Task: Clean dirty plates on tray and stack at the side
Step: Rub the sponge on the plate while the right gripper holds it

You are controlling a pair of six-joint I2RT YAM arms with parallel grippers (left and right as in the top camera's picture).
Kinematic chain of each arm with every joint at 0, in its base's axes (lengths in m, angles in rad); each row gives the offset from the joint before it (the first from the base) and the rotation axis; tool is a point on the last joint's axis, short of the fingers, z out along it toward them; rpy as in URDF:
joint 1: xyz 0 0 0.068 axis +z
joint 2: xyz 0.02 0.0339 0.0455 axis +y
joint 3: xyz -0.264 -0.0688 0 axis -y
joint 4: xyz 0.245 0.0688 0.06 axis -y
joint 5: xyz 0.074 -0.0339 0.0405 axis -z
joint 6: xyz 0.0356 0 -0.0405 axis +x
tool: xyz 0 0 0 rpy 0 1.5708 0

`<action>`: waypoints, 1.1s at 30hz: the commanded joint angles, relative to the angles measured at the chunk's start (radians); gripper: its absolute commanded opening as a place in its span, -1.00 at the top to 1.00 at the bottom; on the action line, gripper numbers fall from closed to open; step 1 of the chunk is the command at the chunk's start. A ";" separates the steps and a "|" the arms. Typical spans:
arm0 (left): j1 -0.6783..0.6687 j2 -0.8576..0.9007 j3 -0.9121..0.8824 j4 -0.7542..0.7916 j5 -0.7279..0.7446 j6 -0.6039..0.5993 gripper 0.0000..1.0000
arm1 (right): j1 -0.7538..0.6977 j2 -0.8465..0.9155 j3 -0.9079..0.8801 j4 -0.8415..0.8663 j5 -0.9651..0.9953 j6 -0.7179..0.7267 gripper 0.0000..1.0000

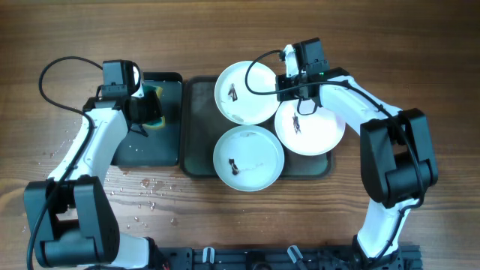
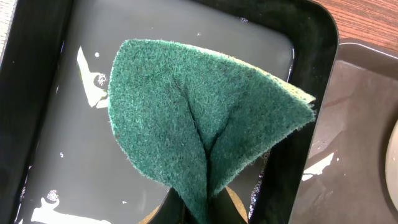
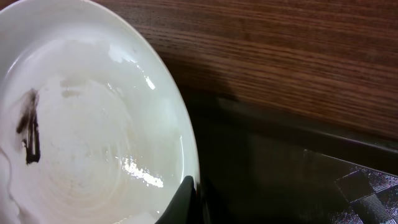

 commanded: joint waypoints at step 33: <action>-0.230 -0.009 0.246 0.016 0.013 -0.114 0.92 | 0.043 -0.024 -0.004 -0.024 -0.092 0.214 0.91</action>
